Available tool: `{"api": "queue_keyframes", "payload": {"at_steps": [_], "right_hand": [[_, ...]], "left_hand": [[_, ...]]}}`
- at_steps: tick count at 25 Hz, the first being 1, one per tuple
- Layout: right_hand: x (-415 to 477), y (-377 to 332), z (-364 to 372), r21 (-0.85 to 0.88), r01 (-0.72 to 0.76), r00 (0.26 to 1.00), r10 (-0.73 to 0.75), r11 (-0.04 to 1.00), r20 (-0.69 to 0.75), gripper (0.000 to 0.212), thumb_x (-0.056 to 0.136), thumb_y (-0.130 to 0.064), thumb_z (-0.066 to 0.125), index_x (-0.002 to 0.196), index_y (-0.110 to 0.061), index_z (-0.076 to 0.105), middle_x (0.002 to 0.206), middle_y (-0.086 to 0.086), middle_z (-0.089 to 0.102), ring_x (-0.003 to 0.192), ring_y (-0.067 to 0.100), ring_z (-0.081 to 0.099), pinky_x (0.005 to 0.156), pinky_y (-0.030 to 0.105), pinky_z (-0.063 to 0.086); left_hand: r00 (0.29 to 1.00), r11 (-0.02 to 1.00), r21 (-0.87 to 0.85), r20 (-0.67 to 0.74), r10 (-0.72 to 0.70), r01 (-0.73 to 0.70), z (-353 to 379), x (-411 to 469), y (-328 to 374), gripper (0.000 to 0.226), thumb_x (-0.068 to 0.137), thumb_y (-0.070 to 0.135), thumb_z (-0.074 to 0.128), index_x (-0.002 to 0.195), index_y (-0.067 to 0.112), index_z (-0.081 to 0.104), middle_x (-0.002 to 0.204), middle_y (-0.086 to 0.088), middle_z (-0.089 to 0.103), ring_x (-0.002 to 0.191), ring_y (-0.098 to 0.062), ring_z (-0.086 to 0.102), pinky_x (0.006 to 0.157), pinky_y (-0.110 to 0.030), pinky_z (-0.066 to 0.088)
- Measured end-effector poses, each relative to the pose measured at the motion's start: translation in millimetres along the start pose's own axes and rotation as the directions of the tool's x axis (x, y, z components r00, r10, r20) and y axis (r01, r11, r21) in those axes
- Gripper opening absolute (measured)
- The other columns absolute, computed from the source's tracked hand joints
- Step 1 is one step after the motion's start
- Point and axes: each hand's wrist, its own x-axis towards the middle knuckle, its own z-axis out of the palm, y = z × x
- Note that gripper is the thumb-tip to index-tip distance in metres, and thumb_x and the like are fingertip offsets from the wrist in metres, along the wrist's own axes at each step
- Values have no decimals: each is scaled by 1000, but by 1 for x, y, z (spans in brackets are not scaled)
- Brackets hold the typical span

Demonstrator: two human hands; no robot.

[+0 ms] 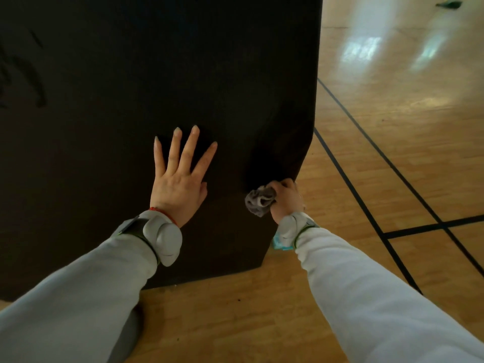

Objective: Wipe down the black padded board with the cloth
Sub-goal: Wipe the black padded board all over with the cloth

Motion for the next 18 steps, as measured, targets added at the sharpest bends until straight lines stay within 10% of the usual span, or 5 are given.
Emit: {"api": "queue_keyframes", "payload": {"at_steps": [5, 18], "right_hand": [[-11, -20, -43, 263, 145, 916, -29, 954, -399, 31, 75, -2, 65, 104, -7, 56, 111, 16, 48, 100, 29, 48, 82, 35, 46], [-1, -90, -182, 208, 434, 710, -191, 877, -678, 37, 73, 4, 63, 109, -5, 59, 107, 15, 48, 101, 28, 46, 82, 14, 29]], "left_hand": [[993, 999, -32, -120, -13, 9, -34, 9, -8, 83, 74, 17, 70, 145, 24, 28, 152, -12, 11, 140, -36, 8, 110, -58, -3], [939, 999, -21, -340, -50, 45, -117, 86, -14, 83, 77, 23, 71, 146, 21, 25, 153, -17, 14, 140, -39, 6, 111, -56, -4]]}}
